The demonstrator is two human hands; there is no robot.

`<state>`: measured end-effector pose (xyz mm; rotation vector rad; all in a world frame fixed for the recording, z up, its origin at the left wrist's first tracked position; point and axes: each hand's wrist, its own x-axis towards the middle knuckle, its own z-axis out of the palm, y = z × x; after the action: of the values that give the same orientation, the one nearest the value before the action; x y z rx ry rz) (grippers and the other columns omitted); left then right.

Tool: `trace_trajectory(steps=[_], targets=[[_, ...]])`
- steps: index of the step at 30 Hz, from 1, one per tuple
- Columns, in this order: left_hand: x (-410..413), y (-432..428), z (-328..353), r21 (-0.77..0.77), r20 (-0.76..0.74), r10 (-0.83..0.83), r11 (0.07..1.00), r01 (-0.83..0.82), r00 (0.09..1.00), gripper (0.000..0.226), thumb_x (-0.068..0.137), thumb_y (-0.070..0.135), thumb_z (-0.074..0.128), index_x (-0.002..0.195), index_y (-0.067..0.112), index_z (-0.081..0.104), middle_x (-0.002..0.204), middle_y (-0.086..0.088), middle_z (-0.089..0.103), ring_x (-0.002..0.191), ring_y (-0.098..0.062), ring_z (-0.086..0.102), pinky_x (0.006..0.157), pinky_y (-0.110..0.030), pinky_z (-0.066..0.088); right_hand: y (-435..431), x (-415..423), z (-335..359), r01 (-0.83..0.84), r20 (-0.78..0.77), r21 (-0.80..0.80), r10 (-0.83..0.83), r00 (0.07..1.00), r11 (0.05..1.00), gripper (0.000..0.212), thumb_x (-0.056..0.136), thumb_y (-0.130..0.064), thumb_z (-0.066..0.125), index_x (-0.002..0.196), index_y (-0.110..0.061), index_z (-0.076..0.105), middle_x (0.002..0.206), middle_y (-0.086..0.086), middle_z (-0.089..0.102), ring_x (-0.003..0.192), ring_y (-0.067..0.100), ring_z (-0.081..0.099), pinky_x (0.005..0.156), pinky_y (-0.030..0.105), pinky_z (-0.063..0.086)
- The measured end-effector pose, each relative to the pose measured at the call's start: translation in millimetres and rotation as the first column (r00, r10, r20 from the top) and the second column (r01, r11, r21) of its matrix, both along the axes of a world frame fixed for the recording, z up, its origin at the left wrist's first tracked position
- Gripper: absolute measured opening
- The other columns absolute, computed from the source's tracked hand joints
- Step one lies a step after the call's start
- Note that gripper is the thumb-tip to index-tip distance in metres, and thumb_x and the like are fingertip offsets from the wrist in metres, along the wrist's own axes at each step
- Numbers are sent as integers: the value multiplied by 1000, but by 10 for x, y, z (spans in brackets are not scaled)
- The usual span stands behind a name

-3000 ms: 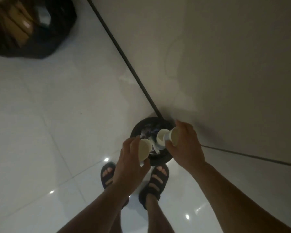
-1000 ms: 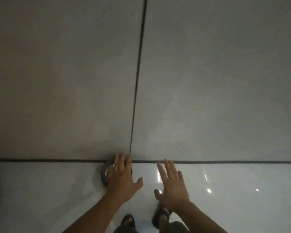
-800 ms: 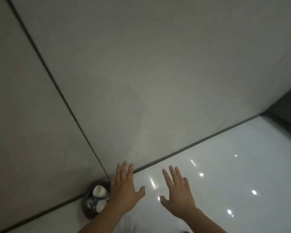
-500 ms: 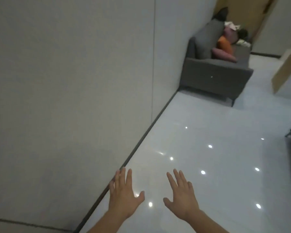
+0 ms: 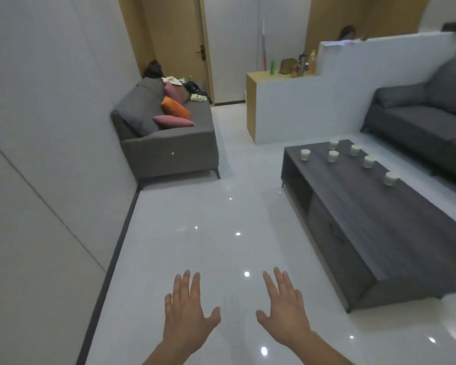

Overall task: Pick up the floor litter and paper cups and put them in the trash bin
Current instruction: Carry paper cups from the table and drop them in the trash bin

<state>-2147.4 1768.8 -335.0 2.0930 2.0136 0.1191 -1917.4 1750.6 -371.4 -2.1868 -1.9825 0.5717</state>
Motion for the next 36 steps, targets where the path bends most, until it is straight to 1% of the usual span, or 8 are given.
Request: trace_trajectory(steps=[6, 9, 15, 19, 22, 26, 29, 36], targets=[[748, 915, -79, 15, 11, -172, 985, 171, 985, 93, 81, 68, 39, 151, 27, -5, 159, 4, -16, 145, -20, -18, 117, -39, 4, 548, 583, -107, 174, -18, -27, -175, 984, 984, 91, 87, -56, 45, 152, -35, -15, 158, -4, -29, 146, 21, -25, 119, 47, 1], [1095, 1543, -143, 6, 21, -259, 966, 259, 966, 92, 82, 67, 39, 152, 23, -3, 159, 2, -13, 146, -22, -16, 117, -41, 7, 1004, 835, -107, 218, 25, -29, -217, 976, 976, 90, 88, -57, 45, 152, -34, -14, 159, -3, -28, 147, 22, -23, 119, 49, 1], [1732, 2659, -107, 29, 131, -400, 916, 399, 907, 91, 82, 67, 38, 152, 25, -2, 159, 3, -14, 145, -20, -18, 117, -41, 3, 1777, 1467, 42, 378, 95, -17, -375, 922, 926, 89, 88, -58, 45, 153, -34, -11, 159, -4, -26, 147, 20, -23, 119, 49, 7], [2115, 3397, -75, 18, 83, -464, 886, 464, 882, 90, 83, 66, 38, 152, 23, -1, 160, 1, -12, 146, -22, -15, 118, -41, 7, 2274, 1765, 60, 468, 78, -48, -463, 883, 883, 90, 87, -57, 47, 154, -34, -7, 160, -4, -23, 147, 20, -21, 119, 50, 8], [2450, 3733, -123, -5, 102, -491, 869, 495, 865, 92, 82, 67, 39, 152, 23, 0, 160, 0, -11, 146, -22, -14, 117, -41, 8, 2461, 2029, -63, 521, 79, -69, -516, 853, 851, 90, 85, -58, 47, 154, -34, -5, 160, -5, -23, 147, 20, -21, 118, 50, 9], [3024, 4237, -223, -26, 88, -544, 836, 547, 835, 92, 80, 68, 37, 152, 26, -3, 160, 2, -12, 146, -22, -14, 118, -42, 9, 2913, 2506, -226, 559, 68, -106, -555, 829, 823, 92, 84, -59, 46, 154, -33, -6, 161, -3, -22, 148, 21, -19, 118, 50, 8], [3549, 4670, -221, -32, 89, -558, 826, 562, 825, 92, 81, 68, 38, 152, 26, -3, 159, 2, -13, 146, -22, -14, 118, -43, 8, 3399, 2959, -276, 548, 42, -123, -547, 836, 827, 91, 86, -58, 47, 155, -32, -6, 160, -2, -22, 148, 22, -19, 118, 52, 7], [4532, 5687, -27, 4, 62, -532, 846, 533, 844, 93, 81, 68, 37, 152, 26, -6, 159, 2, -16, 146, -21, -17, 118, -44, 6, 4533, 4012, -105, 532, -10, -54, -534, 846, 845, 89, 88, -55, 49, 155, -33, -6, 160, -3, -25, 147, 21, -22, 119, 51, 4]])
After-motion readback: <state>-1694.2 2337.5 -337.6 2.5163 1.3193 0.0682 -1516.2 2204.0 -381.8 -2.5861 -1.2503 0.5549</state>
